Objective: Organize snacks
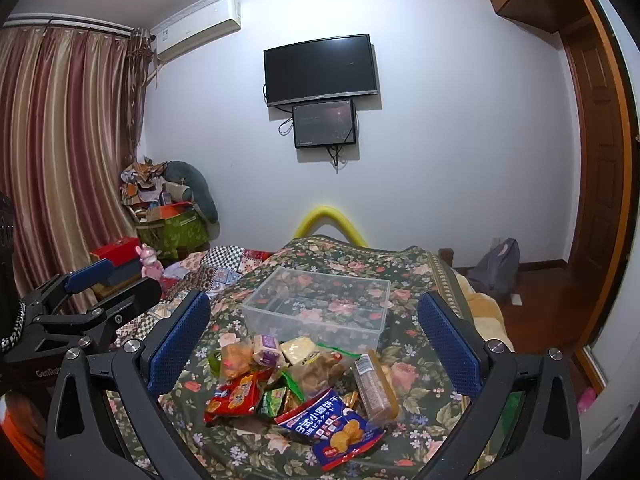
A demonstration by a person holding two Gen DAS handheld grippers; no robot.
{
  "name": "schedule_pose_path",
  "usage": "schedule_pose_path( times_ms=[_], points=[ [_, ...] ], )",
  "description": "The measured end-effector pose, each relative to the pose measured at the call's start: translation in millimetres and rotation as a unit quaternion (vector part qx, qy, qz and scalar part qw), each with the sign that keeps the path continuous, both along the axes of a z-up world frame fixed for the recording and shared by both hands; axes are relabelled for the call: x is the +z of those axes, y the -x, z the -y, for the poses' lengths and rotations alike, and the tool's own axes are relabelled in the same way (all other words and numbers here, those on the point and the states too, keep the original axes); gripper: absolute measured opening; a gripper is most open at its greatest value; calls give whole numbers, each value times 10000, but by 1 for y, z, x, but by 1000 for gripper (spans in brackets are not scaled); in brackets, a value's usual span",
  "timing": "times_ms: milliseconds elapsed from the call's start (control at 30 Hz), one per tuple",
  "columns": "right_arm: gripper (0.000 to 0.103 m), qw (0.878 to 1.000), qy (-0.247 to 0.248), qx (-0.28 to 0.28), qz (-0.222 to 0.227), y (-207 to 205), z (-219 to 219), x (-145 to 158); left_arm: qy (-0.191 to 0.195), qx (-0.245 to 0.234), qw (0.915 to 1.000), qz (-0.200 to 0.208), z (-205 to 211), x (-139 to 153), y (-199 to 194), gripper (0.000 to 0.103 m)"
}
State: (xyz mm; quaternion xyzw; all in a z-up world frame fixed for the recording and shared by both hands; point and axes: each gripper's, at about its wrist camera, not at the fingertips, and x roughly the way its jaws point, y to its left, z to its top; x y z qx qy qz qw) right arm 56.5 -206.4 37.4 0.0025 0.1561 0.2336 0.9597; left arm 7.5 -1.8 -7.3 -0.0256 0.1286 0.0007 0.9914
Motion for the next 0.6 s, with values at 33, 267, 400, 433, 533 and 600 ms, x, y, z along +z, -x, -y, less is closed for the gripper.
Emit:
schedule_pose_path(
  times_ms=[33, 267, 400, 433, 533, 600],
  points=[
    [103, 10000, -1, -1, 5, -1, 0, 2, 4, 4, 10000, -7, 0, 0, 0, 103],
    [103, 10000, -19, 1, 26, 1, 0, 3, 64, -18, 10000, -30, -2, 1, 0, 103],
    [103, 10000, -17, -1, 40, 2, 0, 2, 35, -20, 10000, -12, -1, 2, 1, 103],
    [103, 10000, -17, -3, 43, 2, 0, 2, 24, -22, 10000, -2, -1, 2, 1, 103],
    [103, 10000, -24, -6, 63, 2, 1, 3, 5, -40, 10000, 26, 1, 2, 3, 103],
    [103, 10000, -37, -11, 76, 3, 2, 1, -2, -55, 10000, 19, 2, 3, 2, 103]
  ],
)
